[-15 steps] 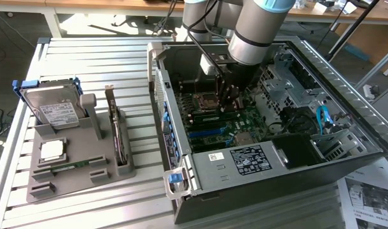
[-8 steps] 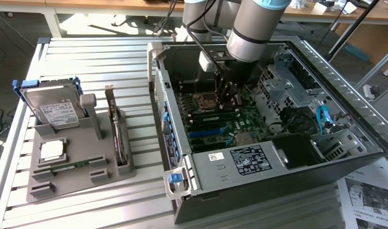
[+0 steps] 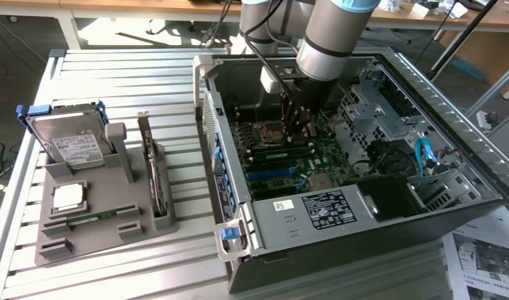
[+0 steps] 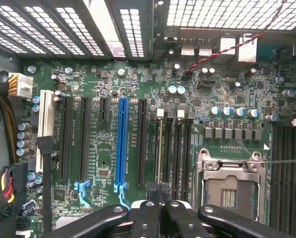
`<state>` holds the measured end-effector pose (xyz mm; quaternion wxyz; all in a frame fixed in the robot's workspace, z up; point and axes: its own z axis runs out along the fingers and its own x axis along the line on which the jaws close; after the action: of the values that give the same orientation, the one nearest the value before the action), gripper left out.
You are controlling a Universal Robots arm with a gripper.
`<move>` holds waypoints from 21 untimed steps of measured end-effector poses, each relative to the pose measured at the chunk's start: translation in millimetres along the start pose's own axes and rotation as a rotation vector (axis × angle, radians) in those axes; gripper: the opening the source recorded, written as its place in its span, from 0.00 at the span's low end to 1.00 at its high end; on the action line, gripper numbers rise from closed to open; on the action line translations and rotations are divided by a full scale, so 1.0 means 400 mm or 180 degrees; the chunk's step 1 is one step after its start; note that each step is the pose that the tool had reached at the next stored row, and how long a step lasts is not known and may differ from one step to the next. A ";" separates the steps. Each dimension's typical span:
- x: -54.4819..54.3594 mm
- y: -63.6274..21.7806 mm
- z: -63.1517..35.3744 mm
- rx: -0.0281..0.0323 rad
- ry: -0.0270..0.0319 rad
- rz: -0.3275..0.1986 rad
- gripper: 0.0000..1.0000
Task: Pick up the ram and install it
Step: 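Press down the ram until it locks into place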
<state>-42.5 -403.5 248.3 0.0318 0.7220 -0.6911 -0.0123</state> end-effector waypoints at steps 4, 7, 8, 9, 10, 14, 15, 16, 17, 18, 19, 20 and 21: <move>0.000 0.000 0.003 0.0000 0.0000 0.0000 0.11; 0.000 -0.001 0.009 0.0000 0.0000 0.0000 0.11; 0.000 -0.001 0.011 0.0000 0.0000 0.0000 0.11; 0.000 -0.001 0.012 0.0000 0.0000 0.0000 0.11; 0.000 -0.001 0.013 0.0000 0.0001 0.0000 0.11; -0.001 -0.001 0.019 0.0000 0.0000 0.0000 0.11; -0.001 -0.001 0.020 0.0000 0.0000 0.0000 0.11; -0.001 -0.001 0.023 0.0000 0.0000 0.0000 0.11; -0.001 -0.001 0.024 0.0000 0.0000 0.0000 0.11; -0.001 -0.002 0.026 0.0000 0.0000 0.0000 0.11; -0.001 -0.002 0.027 0.0000 0.0000 0.0000 0.11; -0.001 -0.002 0.029 0.0000 0.0000 0.0000 0.11; -0.001 -0.002 0.030 0.0000 0.0000 0.0000 0.11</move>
<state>-42.5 -403.5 236.3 0.0318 0.7220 -0.6911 -0.0122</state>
